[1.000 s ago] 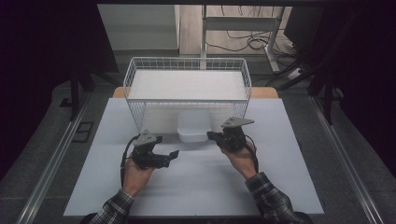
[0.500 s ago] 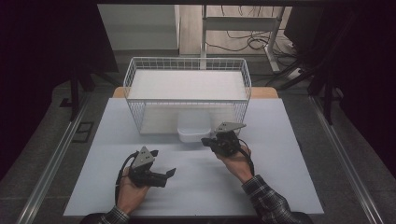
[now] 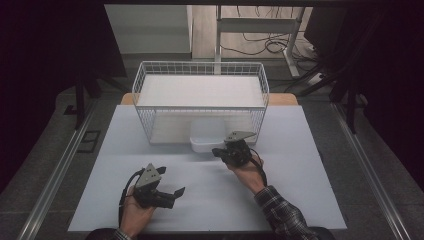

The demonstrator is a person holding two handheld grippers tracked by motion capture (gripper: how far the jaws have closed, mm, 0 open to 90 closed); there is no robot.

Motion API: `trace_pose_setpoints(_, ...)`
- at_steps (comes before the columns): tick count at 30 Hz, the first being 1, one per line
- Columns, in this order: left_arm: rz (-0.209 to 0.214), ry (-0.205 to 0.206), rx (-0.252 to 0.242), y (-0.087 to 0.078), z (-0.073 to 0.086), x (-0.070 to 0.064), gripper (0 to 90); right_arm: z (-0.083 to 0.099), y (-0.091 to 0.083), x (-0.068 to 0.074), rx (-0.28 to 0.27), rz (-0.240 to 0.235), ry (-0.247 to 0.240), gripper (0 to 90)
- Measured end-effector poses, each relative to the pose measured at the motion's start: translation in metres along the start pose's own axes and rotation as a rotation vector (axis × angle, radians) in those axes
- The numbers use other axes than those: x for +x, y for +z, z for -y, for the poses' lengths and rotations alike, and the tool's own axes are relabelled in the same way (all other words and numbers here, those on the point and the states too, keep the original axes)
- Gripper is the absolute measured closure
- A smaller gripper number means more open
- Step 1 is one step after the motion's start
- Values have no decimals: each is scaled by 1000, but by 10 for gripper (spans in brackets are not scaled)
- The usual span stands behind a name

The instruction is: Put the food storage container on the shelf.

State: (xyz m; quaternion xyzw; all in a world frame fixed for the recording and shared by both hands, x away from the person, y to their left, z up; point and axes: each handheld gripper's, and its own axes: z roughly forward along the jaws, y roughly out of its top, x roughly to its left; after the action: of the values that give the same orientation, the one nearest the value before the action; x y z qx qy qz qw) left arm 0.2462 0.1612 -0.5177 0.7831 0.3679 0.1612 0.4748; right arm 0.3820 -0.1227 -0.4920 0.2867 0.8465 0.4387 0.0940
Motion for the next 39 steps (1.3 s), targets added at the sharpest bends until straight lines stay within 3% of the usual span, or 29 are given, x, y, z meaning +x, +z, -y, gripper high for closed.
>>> trace_pose_setpoints(10,-2,10,-1,1,0,-1,42,-3,22,-4,31,6,2,886)
trace_pose_setpoints(39,20,20,19,6,1,-3,40,-33,51,-27,-1,79,29,887)
